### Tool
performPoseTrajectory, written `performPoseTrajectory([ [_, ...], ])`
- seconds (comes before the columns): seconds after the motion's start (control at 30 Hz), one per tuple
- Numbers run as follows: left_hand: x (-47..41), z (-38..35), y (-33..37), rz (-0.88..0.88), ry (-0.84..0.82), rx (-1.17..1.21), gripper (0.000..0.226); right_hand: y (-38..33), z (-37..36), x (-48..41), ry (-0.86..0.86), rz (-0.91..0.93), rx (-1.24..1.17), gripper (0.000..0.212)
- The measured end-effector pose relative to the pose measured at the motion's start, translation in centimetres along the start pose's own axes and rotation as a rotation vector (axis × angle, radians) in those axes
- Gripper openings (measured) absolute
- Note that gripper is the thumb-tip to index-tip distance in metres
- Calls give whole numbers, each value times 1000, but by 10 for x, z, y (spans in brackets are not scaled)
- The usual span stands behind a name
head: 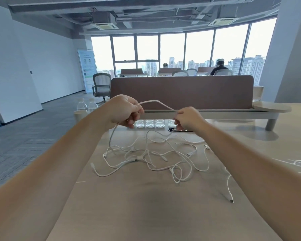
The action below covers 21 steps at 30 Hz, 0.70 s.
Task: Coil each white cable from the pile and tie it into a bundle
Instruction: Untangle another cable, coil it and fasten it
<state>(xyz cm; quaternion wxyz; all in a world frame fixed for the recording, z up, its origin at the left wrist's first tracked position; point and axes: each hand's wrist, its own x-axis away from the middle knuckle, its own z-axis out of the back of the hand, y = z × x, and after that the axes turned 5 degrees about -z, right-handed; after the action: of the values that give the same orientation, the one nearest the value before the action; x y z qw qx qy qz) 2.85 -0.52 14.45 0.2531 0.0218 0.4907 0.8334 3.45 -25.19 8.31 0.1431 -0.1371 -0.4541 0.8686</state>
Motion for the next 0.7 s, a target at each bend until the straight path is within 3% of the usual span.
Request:
performPoseTrajectory([
  [0.17, -2, -10, -12, 140, -59, 3, 19, -29, 6, 15, 202, 323, 37, 21],
  [0.27, -3, -11, -11, 91, -99, -16, 16, -44, 5, 23, 192, 468, 144, 23],
  [0.43, -4, -12, 1, -37, -49, 8, 25, -60, -3, 38, 229, 549, 418, 27],
  [0.57, -5, -5, 2, -92, 69, 107, 28, -53, -4, 36, 263, 383, 507, 24],
  [0.7, 2, 3, 4, -90, 56, 149, 30, -27, -6, 21, -52, 77, 193, 12],
])
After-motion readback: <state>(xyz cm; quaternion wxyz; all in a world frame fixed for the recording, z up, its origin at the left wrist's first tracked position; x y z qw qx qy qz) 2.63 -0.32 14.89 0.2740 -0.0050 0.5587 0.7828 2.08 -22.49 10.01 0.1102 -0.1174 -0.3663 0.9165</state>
